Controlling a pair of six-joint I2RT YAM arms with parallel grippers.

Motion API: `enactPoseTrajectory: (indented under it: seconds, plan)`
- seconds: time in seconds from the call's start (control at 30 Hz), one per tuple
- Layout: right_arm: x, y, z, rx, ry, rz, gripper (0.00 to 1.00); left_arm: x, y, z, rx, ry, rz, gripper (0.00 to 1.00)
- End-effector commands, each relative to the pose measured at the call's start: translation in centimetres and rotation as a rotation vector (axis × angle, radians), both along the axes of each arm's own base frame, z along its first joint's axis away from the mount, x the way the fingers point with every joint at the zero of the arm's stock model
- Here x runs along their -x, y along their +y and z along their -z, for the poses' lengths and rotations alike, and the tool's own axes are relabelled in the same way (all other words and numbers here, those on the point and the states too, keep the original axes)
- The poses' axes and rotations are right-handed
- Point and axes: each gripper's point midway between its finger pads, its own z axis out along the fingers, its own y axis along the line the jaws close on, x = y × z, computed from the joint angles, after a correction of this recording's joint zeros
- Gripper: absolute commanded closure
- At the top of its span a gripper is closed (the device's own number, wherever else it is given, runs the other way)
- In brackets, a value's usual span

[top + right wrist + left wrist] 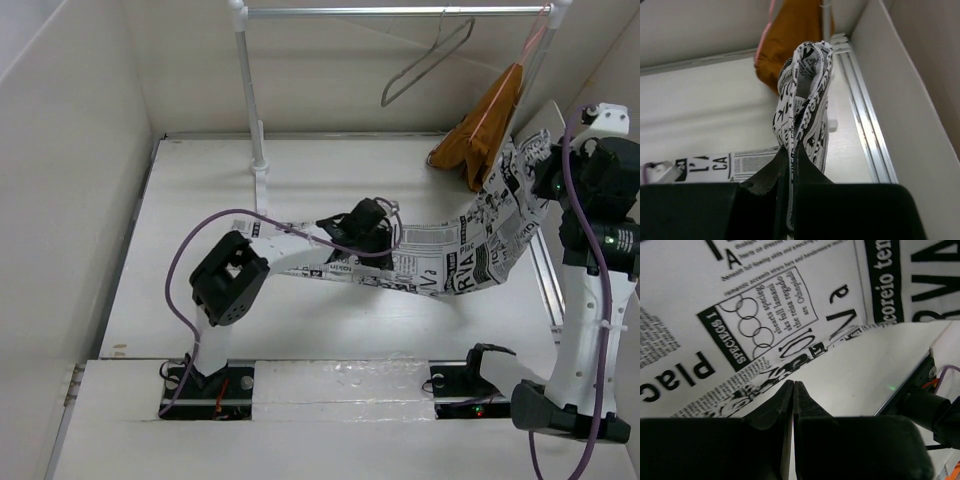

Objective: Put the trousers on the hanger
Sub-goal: Fold the trousers at the center of the board.

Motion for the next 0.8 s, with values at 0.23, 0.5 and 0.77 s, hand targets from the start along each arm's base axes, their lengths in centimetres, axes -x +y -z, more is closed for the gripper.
enactPoseTrajectory:
  seconds: [0.23, 0.5, 0.77]
  plan:
    - [-5.0, 12.5, -1.0, -0.106, -0.072, -0.357, 1.00, -3.6, 3.8, -3.9, 0.014, -0.071, -0.189, 1.00]
    - [-8.9, 28.4, -1.1, -0.215, -0.076, -0.600, 1.00, -9.7, 27.3, -12.8, -0.001, -0.251, -0.734, 1.00]
    - [-9.8, 51.1, 2.3, -0.274, -0.025, -0.906, 0.92, -11.1, 36.4, -22.4, 0.072, -0.435, -0.995, 1.00]
